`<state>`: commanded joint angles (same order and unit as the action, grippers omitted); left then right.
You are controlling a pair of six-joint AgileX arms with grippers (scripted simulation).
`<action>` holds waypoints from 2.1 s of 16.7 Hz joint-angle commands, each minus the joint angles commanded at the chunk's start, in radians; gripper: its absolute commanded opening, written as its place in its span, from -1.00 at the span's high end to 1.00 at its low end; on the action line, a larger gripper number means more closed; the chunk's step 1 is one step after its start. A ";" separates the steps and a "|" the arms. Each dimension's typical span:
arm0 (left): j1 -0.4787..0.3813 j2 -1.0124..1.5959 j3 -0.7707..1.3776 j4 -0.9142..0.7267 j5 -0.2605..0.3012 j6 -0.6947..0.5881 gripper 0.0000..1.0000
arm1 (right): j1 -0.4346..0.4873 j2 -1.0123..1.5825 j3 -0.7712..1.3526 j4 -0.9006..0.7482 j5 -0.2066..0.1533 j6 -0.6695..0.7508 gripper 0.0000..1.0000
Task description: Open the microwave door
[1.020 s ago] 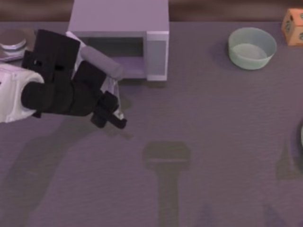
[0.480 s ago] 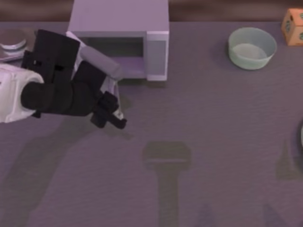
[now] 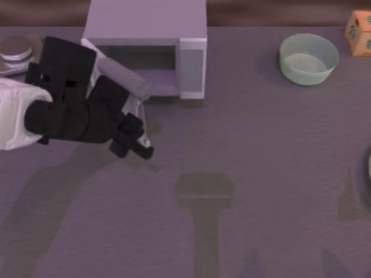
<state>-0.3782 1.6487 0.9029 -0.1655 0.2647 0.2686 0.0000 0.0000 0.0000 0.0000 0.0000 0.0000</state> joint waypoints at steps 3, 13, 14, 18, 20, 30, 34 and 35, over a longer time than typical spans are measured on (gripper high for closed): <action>0.029 -0.015 0.001 -0.011 0.039 0.059 1.00 | 0.000 0.000 0.000 0.000 0.000 0.000 -1.00; 0.055 -0.020 -0.009 -0.030 0.072 0.108 1.00 | 0.000 0.000 0.000 0.000 0.000 0.000 -1.00; 0.055 -0.020 -0.009 -0.030 0.072 0.108 1.00 | 0.000 0.000 0.000 0.000 0.000 0.000 -1.00; 0.055 -0.020 -0.009 -0.030 0.072 0.108 1.00 | 0.000 0.000 0.000 0.000 0.000 0.000 -1.00; 0.055 -0.020 -0.009 -0.030 0.072 0.108 1.00 | 0.000 0.000 0.000 0.000 0.000 0.000 -1.00; 0.055 -0.020 -0.009 -0.030 0.072 0.108 1.00 | 0.000 0.000 0.000 0.000 0.000 0.000 -1.00; 0.064 -0.017 -0.012 -0.049 0.096 0.136 1.00 | 0.000 0.000 0.000 0.000 0.000 0.000 -1.00; 0.074 -0.021 -0.008 -0.054 0.109 0.157 1.00 | 0.000 0.000 0.000 0.000 0.000 0.000 -1.00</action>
<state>-0.3043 1.6278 0.8949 -0.2193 0.3736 0.4255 0.0000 0.0000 0.0000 0.0000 0.0000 0.0000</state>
